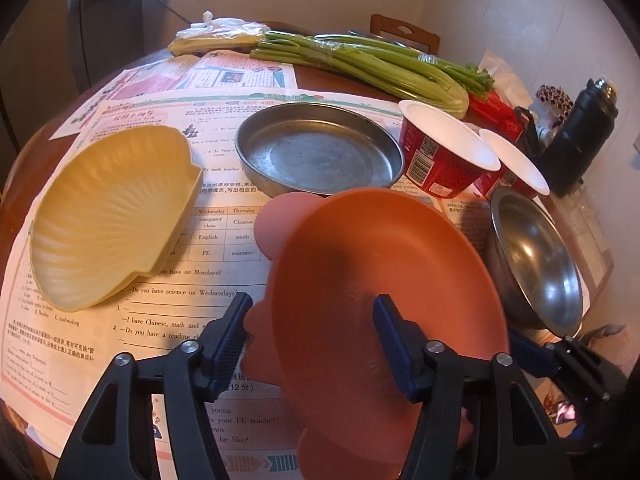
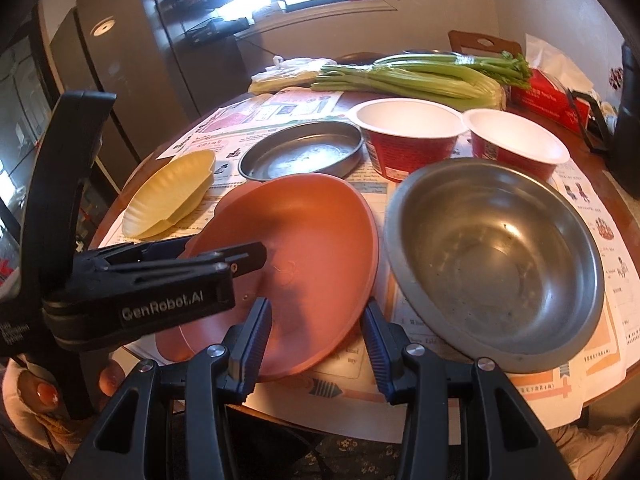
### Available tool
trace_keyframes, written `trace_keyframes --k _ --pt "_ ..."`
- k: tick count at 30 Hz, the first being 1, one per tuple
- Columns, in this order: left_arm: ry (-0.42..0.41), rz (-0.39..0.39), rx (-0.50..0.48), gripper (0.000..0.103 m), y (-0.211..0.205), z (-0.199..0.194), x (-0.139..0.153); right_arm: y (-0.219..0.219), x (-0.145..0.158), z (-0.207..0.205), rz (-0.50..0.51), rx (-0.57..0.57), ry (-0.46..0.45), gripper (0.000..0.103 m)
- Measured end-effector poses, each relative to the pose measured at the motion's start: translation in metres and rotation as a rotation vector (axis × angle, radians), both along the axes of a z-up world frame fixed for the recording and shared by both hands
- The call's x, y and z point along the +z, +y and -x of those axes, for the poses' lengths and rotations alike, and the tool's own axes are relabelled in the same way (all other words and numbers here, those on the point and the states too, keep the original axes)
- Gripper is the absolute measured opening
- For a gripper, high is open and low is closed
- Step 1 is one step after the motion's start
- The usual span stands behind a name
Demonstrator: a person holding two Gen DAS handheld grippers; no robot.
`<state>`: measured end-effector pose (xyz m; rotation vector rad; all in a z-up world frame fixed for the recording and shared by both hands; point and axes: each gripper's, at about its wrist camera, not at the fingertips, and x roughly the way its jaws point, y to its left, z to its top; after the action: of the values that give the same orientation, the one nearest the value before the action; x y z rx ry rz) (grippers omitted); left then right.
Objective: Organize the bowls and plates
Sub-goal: 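Grasp the orange eared plate rim with the left tool and lift, then carry the orange plate with the left tool over the yellow shell plate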
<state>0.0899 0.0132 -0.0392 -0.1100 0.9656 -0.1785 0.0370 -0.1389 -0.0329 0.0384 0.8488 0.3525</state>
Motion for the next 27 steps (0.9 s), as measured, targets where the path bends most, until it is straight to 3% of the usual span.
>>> trace_keyframes --k 8,27 --pt "0.002 0.018 0.005 0.063 0.002 0.005 0.001 0.010 -0.001 0.003 0.064 0.016 -0.033 0.047" --pt "-0.050 0.036 0.045 0.063 0.016 0.020 0.019 0.019 0.003 0.007 0.060 0.050 -0.046 0.047"
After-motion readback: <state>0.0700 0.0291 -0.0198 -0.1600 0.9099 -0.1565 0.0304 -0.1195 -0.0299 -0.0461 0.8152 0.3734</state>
